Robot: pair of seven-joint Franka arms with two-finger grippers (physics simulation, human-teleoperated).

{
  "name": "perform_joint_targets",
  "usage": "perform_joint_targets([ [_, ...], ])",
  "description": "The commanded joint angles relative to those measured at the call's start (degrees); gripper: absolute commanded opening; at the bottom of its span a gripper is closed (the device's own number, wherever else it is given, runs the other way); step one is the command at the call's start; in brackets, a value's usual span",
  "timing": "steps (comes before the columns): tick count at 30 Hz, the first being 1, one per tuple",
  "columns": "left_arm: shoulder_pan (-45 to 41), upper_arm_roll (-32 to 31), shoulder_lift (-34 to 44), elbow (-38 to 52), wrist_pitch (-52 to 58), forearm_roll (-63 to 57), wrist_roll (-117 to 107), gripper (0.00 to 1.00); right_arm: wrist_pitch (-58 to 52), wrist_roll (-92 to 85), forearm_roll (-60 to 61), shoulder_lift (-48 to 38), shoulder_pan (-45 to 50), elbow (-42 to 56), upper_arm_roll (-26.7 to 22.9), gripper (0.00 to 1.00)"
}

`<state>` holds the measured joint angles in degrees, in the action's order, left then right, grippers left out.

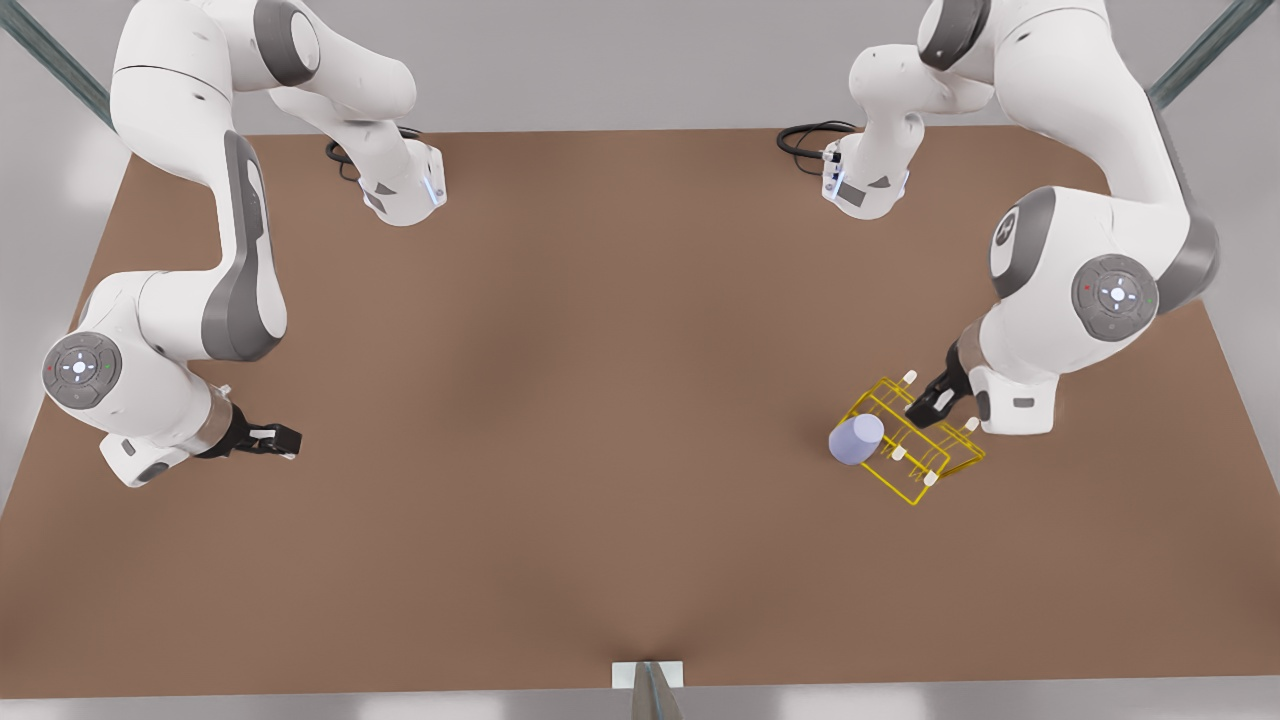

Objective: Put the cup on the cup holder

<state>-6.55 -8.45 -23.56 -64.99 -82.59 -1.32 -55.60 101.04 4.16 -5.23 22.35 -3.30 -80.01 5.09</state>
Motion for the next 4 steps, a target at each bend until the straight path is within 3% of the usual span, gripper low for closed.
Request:
perform_joint_targets([
  [1,-0.57,0.01,-0.09,-0.05,-2.14,0.53,34.33,1.00,0.03,0.06,0.04,0.06,0.04,0.03,0.00,1.00],
  [4,-1.19,0.19,-0.09,0.12,-2.05,0.36,33.98,1.00,0.47,-0.03,0.31,-0.02,0.04,0.12,0.00,1.00],
])
